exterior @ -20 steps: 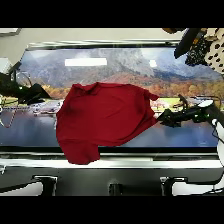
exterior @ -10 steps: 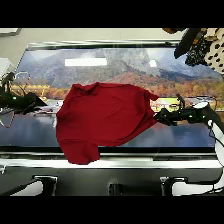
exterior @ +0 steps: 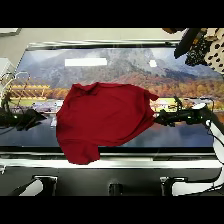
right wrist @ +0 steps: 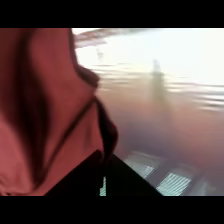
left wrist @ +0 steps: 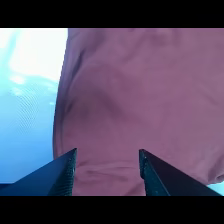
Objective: Fold the clothes and pants, and hang the long-sleeved shirts on hangers.
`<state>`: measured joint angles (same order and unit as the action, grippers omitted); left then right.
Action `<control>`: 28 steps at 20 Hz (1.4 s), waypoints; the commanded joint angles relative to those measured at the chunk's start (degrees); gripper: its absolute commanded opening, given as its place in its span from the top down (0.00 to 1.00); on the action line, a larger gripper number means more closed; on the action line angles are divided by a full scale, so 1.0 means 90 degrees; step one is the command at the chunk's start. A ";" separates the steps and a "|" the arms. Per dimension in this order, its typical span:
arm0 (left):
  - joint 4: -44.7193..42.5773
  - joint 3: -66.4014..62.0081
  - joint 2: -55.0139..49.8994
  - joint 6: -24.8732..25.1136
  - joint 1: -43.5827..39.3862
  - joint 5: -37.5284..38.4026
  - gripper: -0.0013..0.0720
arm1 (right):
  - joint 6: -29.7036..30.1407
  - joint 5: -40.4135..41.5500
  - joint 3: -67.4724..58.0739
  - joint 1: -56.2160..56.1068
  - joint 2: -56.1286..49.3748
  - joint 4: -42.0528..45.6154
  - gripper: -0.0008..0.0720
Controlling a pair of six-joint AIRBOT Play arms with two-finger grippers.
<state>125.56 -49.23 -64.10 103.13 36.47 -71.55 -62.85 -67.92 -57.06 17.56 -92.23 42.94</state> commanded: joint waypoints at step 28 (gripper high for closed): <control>0.1081 0.1780 -0.0668 0.0874 -0.0729 0.1086 0.96 | -0.0039 -0.1253 -0.0007 -0.0005 0.1919 -0.0529 0.94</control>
<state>131.22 -30.96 -69.95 111.04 30.72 -60.97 -63.42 -78.28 -57.06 17.56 -76.99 39.55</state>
